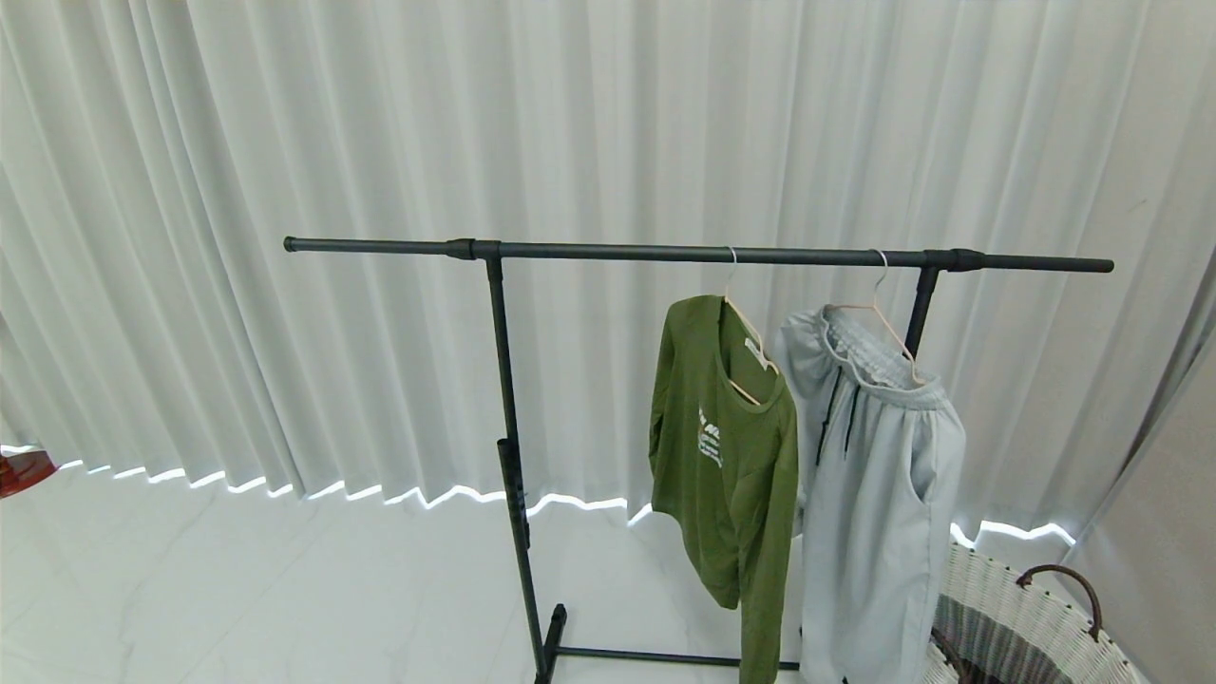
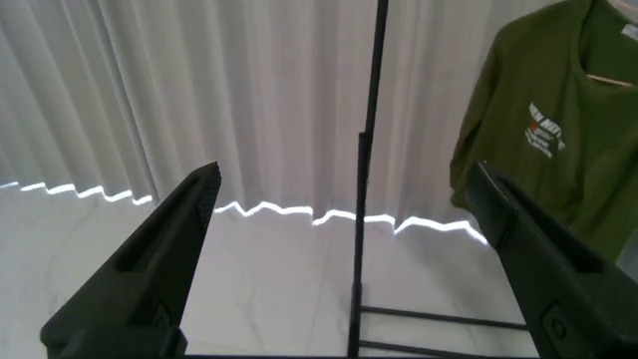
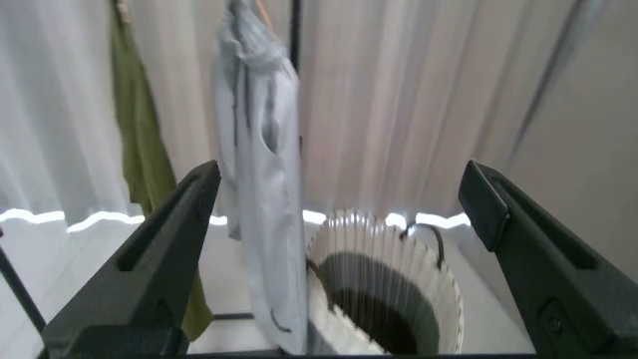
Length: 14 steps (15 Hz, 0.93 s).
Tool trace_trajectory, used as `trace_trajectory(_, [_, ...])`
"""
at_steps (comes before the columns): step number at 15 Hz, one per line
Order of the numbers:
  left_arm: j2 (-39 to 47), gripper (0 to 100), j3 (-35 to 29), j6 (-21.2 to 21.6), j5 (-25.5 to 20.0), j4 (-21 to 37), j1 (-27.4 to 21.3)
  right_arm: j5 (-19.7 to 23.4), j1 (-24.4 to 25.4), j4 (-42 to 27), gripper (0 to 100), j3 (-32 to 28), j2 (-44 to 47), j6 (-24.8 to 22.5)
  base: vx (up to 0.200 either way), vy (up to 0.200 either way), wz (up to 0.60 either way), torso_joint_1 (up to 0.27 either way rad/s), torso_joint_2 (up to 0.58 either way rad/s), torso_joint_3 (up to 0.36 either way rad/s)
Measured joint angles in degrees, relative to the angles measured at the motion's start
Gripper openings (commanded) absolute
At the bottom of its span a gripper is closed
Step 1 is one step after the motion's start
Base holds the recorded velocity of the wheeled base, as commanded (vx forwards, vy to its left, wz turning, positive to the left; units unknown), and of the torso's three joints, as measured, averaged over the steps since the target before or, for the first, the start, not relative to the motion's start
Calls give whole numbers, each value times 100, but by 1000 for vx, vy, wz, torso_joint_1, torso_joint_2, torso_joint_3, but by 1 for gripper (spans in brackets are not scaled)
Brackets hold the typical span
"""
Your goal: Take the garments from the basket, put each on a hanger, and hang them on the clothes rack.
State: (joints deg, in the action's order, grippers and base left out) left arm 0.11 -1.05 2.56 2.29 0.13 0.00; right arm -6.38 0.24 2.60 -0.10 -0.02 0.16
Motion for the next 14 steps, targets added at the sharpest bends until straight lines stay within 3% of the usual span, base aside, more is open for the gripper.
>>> trace_trajectory(4, [-1,100,63,-56,997,-161,0,-7,-4,-30,100,10,0,-45,0,0,0,0,0,0])
trace_trajectory(6, [-1,100,84,-60,833,-155,0,63,-2,-189,100,10,7,123,0,0,0,0,0,0])
trace_trajectory(9, [-1,100,94,-139,-11,-104,-5,74,0,-200,100,10,7,161,0,0,0,0,0,0])
trace_trajectory(14, [-4,100,102,-343,-107,-65,-5,74,-2,-200,100,10,5,169,0,0,0,0,0,0])
